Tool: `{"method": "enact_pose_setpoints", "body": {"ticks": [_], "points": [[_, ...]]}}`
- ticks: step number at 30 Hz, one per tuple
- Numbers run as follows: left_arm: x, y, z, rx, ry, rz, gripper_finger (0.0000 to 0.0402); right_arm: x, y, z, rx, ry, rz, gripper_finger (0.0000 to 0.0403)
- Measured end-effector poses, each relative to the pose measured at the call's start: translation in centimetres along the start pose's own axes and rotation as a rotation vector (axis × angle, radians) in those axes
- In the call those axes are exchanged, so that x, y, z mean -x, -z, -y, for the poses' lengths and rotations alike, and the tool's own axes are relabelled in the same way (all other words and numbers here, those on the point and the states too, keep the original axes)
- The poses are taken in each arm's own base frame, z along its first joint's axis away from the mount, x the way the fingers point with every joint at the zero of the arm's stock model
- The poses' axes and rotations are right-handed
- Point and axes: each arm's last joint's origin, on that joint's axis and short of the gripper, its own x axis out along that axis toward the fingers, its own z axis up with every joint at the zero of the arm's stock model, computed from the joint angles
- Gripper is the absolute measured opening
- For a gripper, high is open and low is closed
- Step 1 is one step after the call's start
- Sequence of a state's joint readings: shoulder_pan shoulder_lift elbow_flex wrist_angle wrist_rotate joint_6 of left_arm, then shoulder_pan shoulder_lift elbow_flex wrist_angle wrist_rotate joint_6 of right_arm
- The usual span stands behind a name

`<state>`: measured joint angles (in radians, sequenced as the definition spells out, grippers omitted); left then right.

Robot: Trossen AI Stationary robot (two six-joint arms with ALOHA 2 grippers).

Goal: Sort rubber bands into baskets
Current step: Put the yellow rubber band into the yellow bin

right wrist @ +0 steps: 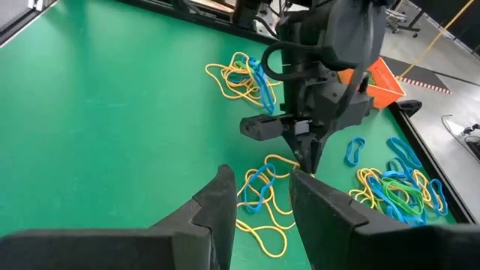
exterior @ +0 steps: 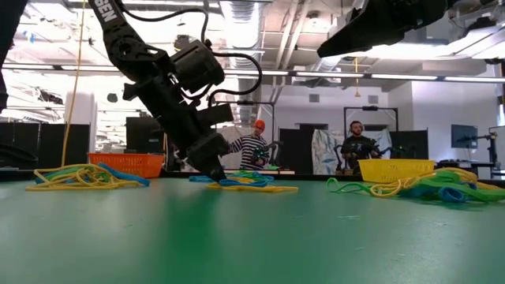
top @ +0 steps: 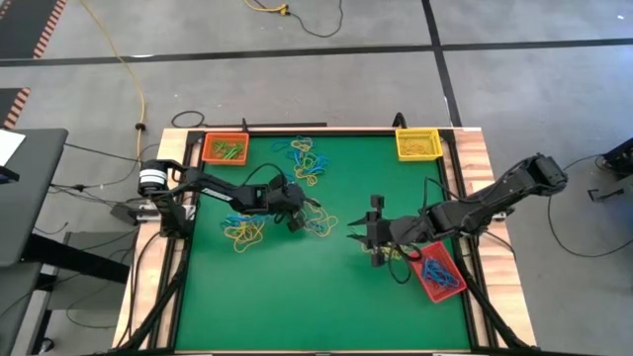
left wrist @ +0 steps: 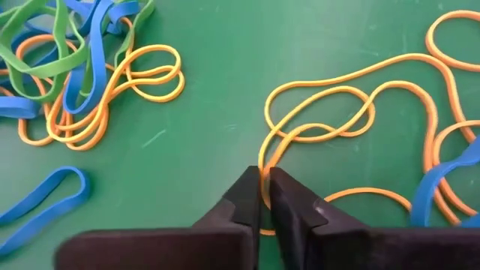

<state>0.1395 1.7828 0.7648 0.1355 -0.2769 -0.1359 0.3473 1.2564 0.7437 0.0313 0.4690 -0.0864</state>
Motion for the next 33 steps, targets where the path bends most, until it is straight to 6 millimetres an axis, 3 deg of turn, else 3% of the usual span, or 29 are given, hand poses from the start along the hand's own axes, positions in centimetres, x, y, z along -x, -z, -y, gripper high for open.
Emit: {"method": "enact_pose_setpoints", "body": {"ticks": [8, 20, 33], "points": [[0.0, -0.8, 0.3, -0.042, 0.016, 0.021, 0.0000, 0.1, 0.1, -0.2, -0.003, -0.006, -0.005, 0.0159], [1.1, -5.0, 1.5, -0.155, 0.023, 0.059, 0.0000, -0.8, 1.2, 0.0, -0.042, 0.010, -0.100, 0.0159], [3.7, -8.7, 3.9, -0.298, -0.041, 0.056, 0.0000, -5.5, 3.8, 1.3, -0.069, 0.109, -0.204, 0.0159]]}}
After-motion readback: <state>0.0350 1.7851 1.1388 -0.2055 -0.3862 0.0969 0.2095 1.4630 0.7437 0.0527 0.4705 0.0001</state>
